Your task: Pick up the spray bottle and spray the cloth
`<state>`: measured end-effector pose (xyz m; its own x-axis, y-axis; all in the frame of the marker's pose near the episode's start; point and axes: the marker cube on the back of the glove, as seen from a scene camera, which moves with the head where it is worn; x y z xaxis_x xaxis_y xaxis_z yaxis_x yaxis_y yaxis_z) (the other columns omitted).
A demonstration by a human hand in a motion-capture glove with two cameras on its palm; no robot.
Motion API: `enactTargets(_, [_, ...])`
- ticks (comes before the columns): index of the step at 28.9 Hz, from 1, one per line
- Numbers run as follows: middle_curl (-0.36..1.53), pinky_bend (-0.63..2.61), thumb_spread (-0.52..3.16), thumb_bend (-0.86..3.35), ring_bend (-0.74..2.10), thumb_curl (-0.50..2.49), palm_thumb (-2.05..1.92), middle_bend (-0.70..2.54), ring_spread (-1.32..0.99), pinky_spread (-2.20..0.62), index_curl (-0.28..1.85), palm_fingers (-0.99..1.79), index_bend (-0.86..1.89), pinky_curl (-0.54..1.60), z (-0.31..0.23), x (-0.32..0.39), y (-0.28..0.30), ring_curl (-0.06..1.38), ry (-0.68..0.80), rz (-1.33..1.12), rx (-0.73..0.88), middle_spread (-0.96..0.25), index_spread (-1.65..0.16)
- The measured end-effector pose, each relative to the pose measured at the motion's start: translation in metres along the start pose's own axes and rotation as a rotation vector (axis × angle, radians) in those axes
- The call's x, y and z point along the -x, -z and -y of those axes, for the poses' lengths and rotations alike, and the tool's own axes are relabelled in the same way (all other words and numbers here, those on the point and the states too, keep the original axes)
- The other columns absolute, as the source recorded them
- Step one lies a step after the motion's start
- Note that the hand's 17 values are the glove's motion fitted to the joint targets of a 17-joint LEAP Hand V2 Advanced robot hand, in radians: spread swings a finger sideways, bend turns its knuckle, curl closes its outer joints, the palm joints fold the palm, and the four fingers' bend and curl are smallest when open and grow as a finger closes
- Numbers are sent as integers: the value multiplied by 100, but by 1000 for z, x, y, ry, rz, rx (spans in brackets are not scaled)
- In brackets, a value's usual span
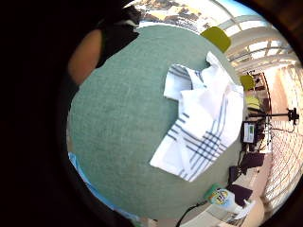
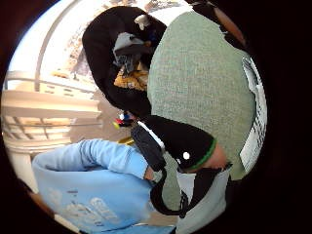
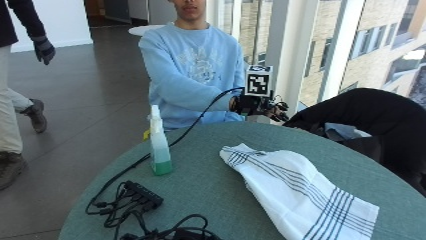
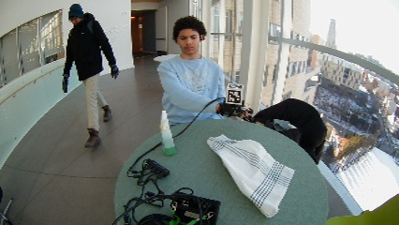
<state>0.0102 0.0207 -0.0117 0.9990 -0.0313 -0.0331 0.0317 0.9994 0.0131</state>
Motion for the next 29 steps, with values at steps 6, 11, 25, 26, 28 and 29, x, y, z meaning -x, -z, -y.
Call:
enactTargets(6, [28,24,101,5,34,15,34,45,-4,21,17,47,13,23,-43,-1,14,22,14,22,-4,-9,-39])
enactTargets(11, [30,24,103,2,34,17,35,44,-4,21,19,46,13,25,-103,-5,17,23,-53,25,-72,-9,-40])
enactTargets(25, [33,23,100,-2,32,23,45,39,-3,21,22,48,14,29,-251,-41,26,25,-342,192,-296,-9,-41])
enactTargets(26, [33,23,100,-2,32,23,45,39,-3,21,22,48,14,29,-258,-44,27,25,-362,198,-308,-9,-41])
enactTargets(28, [34,22,100,-2,32,24,45,39,-3,21,23,48,14,29,-271,-52,27,26,-401,212,-334,-10,-41])
enactTargets(29, [34,22,100,-2,32,24,45,38,-3,21,23,48,14,29,-277,-57,27,26,-422,226,-348,-10,-41])
